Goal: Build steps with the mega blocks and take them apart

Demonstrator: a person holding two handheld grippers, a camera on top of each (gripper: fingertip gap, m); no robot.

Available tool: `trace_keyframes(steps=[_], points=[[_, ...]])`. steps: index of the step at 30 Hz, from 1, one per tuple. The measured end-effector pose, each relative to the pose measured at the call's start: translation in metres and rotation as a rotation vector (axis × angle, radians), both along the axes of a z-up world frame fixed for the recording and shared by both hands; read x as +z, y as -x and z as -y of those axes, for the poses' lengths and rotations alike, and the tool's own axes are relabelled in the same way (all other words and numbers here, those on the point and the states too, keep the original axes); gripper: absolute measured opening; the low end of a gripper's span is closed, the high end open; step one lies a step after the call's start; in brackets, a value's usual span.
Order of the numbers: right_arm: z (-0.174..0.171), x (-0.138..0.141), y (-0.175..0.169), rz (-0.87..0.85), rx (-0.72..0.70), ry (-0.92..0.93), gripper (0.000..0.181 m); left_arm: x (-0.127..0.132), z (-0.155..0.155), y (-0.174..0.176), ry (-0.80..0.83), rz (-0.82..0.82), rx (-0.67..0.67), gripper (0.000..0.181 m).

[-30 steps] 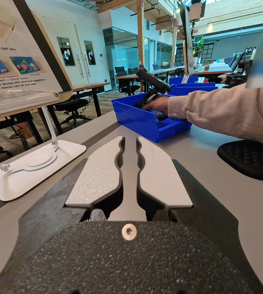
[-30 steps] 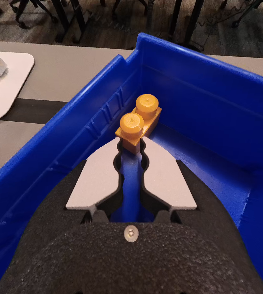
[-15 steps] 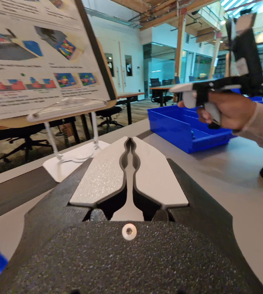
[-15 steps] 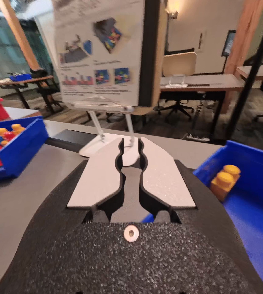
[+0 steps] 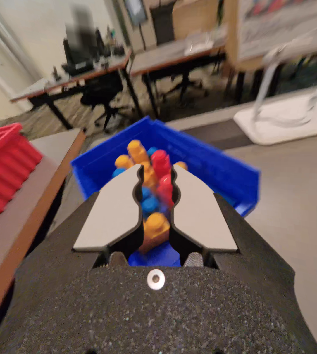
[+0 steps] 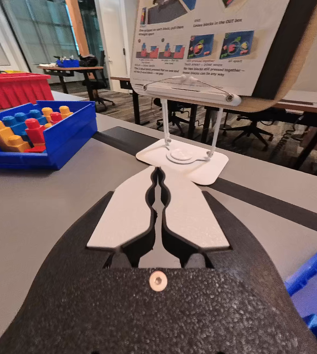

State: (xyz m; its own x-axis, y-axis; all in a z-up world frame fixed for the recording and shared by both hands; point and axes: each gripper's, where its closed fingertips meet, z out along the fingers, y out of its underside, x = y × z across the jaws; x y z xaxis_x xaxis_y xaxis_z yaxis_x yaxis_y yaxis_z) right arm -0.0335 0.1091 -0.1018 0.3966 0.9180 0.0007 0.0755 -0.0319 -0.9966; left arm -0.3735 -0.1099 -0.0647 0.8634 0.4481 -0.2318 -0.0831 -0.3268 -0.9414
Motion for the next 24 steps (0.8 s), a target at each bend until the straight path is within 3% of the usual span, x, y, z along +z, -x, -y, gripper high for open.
trace_keyframes(steps=[4, 8, 13, 17, 24], points=[[0.013, -0.001, 0.005, 0.008, 0.082, -0.007, 0.000, -0.047, 0.034, 0.038, 0.337, 0.154, 0.053, 0.049], [0.021, 0.000, 0.008, 0.008, 0.121, -0.017, 0.000, -0.082, 0.047, 0.044, 0.545, 0.180, 0.073, 0.050], [0.024, 0.001, 0.007, -0.001, 0.146, -0.008, 0.000, -0.097, 0.047, 0.055, 0.604, 0.204, 0.120, 0.050], [0.024, 0.001, 0.007, -0.007, 0.156, 0.001, 0.000, -0.096, 0.047, 0.064, 0.626, 0.210, 0.136, 0.037], [0.029, -0.002, 0.009, 0.003, 0.191, 0.014, 0.000, -0.095, 0.046, 0.061, 0.678, 0.182, 0.095, 0.036]])
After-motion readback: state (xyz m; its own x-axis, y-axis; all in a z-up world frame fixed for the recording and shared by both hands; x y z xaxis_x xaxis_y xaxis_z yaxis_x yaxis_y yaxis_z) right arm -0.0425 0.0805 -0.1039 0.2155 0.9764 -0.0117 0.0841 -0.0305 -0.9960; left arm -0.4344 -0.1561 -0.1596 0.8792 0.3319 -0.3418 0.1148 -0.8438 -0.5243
